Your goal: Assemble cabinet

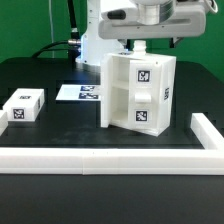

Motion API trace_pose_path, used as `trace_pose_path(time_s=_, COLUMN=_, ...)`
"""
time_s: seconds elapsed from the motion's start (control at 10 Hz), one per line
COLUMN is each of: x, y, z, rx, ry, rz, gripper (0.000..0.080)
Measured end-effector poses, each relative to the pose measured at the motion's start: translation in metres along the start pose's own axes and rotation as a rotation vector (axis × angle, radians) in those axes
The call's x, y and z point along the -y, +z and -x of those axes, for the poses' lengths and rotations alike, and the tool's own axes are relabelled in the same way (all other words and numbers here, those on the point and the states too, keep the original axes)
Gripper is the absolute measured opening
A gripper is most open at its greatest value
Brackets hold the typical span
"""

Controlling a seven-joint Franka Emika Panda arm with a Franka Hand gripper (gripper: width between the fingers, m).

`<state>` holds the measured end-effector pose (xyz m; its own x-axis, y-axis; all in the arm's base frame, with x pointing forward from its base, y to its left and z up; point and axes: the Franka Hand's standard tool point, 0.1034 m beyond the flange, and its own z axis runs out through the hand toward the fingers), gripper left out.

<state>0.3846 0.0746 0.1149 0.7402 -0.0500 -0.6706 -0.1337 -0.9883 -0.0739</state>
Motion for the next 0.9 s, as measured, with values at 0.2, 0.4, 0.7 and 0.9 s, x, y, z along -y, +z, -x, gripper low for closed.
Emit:
trace_pose_path(time_s=0.2, x=-0.019, y=0.010, z=-0.003, rx=-0.010, ry=-0.016, rz=-0.005, gripper=0.0797)
trace_pose_path(time_s=0.4, x=-0.016, y=0.009, z=-0.004, rx=-0.012, ry=-0.015, rz=-0.002, gripper=0.0797)
trace_pose_path(time_s=0.7, x=-0.017, y=0.007, z=-0.003, rx=-0.005, ry=-0.029, rz=0.002, gripper=0.0797)
trace_pose_path(time_s=0.9, x=-0.029, y=0.013, z=0.003, rx=-0.069, ry=-0.055, rz=0.059, gripper=0.0797)
